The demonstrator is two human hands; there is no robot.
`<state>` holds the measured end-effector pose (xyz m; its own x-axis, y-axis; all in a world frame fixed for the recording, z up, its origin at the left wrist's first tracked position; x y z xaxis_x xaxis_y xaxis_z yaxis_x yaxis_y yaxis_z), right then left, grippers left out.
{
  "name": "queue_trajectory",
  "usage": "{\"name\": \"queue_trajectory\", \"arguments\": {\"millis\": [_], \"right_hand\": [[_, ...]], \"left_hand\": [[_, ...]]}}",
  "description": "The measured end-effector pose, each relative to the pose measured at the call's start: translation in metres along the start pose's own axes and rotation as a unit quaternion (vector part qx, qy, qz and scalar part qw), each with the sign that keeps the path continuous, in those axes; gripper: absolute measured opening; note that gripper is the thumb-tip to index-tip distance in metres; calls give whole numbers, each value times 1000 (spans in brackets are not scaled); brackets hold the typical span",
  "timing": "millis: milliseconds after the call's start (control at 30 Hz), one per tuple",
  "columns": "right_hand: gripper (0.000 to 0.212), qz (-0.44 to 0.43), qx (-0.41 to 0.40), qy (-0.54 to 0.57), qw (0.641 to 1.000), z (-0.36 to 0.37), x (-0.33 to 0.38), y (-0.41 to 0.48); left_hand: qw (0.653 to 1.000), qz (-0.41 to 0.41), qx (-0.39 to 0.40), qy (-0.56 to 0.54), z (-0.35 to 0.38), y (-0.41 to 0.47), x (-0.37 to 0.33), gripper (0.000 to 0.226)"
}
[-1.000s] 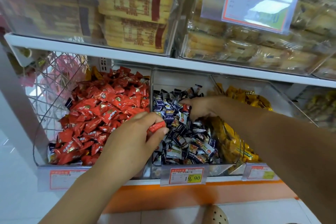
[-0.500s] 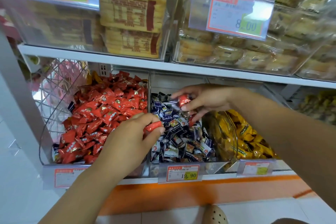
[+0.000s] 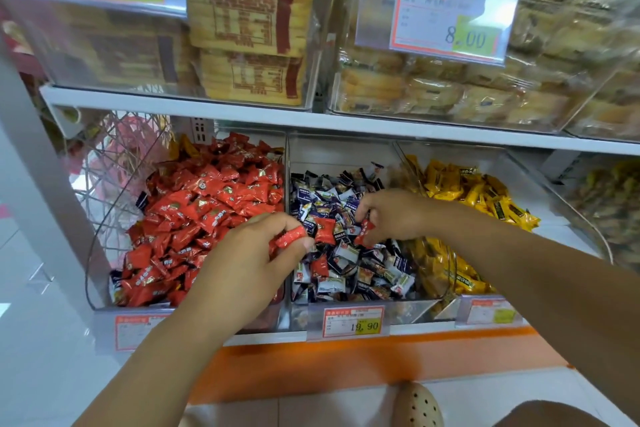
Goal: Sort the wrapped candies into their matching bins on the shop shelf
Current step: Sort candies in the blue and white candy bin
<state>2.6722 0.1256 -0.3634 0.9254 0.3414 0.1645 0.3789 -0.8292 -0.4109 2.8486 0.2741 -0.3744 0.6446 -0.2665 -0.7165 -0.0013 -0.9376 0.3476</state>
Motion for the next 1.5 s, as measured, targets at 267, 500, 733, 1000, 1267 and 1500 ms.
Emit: {"name": "queue_trajectory", "arguments": {"millis": [267, 500, 733, 1000, 1267, 1500], "right_hand": [[34, -118, -96, 96, 984, 5, 39, -22], [26, -105, -166, 157, 968, 22, 40, -29], [33, -71, -38, 71, 994, 51, 49, -36], [8, -91, -84, 115, 986, 36, 52, -44], [23, -237, -244, 186, 922, 26, 135, -52], [54, -269, -288, 61, 917, 52, 141, -34]], "left_hand": [[999, 3, -40, 10, -14, 1, -8, 15], [999, -21, -34, -12, -21, -5, -8, 15], [998, -32, -59, 18, -32, -10, -5, 6], [974, -47, -186, 124, -67, -18, 32, 12], [962, -59, -161, 211, -68, -31, 64, 29], [982, -33, -106, 151, -62, -48, 61, 61]]}}
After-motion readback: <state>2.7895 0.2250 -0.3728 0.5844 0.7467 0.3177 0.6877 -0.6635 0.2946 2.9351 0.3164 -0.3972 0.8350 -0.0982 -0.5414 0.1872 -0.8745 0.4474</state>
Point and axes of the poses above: each hand's wrist, its own y-axis towards the middle knuckle, its own z-axis out of the palm, x = y × z, the point moved 4 cm from there along y, towards the middle knuckle, and after that the axes turned 8 degrees about z, right-handed, at the moved point
